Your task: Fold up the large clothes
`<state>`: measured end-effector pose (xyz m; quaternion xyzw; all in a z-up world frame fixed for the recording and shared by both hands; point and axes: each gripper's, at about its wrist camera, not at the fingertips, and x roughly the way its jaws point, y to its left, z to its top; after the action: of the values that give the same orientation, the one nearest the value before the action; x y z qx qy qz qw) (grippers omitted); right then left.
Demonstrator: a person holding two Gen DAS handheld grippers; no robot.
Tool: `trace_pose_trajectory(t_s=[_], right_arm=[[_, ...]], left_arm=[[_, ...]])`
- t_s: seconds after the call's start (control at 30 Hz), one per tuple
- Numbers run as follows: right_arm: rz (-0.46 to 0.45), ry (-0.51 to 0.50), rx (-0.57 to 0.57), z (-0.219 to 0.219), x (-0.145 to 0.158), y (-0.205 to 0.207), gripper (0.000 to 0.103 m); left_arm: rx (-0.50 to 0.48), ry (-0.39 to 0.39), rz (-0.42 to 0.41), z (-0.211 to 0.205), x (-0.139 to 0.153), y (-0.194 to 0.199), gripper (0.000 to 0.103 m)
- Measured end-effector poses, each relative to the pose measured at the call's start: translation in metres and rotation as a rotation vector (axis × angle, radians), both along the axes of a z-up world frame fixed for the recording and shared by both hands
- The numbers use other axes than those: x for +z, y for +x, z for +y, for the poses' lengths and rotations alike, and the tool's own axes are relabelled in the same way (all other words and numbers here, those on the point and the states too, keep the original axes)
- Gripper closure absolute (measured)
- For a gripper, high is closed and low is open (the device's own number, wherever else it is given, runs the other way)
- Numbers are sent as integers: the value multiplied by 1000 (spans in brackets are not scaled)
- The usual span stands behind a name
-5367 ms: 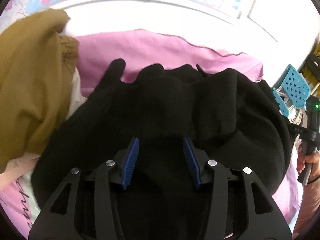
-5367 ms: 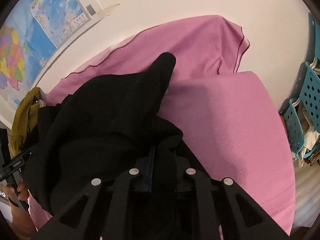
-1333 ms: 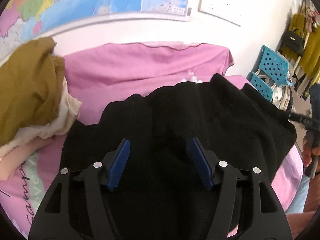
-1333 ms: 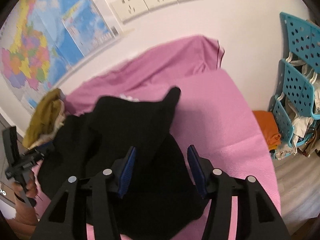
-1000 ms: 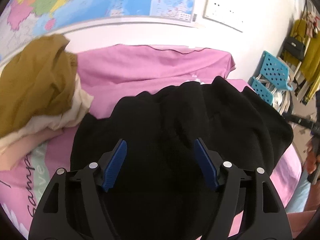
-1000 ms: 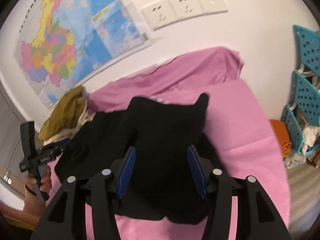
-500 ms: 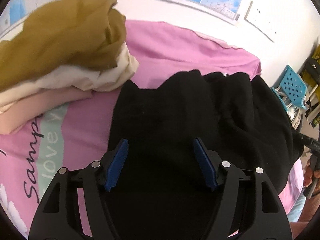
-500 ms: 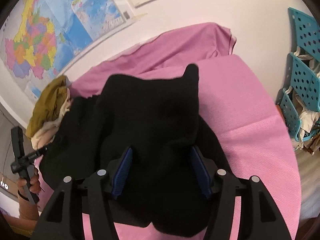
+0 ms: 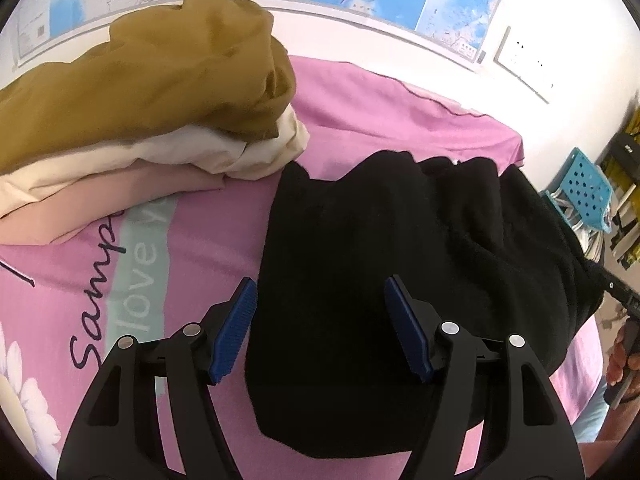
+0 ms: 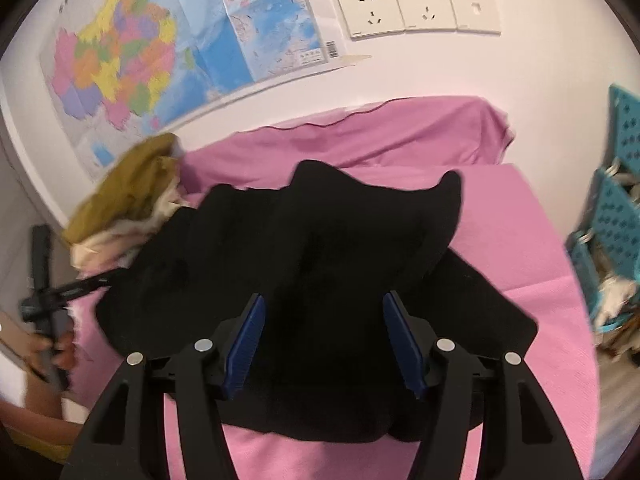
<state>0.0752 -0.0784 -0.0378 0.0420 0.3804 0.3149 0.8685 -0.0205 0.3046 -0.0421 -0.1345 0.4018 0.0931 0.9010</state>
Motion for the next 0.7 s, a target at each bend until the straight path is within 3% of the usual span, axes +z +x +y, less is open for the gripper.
trace_pose_trajectory(t_s=[0.2, 0.27, 0.3, 0.33, 0.4, 0.47, 0.57, 0.63, 0.7], right_arm=[[52, 16, -91, -31, -10, 13, 46], [81, -1, -92, -35, -19, 18, 75], [91, 3, -86, -36, -23, 20, 83], [84, 5, -95, -39, -24, 21, 98], [37, -25, -152, -46, -17, 20, 100], [-10, -21, -207, -58, -5, 19, 101], [26, -8, -216, -64, -11, 27, 101], [44, -59, -211, -58, -22, 29, 101], [68, -45, -209, -58, -29, 29, 101]], left_arm=[[-13, -5, 9, 2, -5, 1, 34], [-14, -2, 14, 2, -7, 1, 34], [-12, -2, 17, 2, -8, 2, 37], [-16, 0, 22, 1, -9, 2, 41], [10, 24, 47, 3, -13, 5, 54], [16, 6, 53, 6, -16, 4, 55], [27, 24, 40, 5, -9, 0, 56], [2, 25, 10, -1, 2, -2, 49], [-47, 34, -24, -12, 14, -4, 37]])
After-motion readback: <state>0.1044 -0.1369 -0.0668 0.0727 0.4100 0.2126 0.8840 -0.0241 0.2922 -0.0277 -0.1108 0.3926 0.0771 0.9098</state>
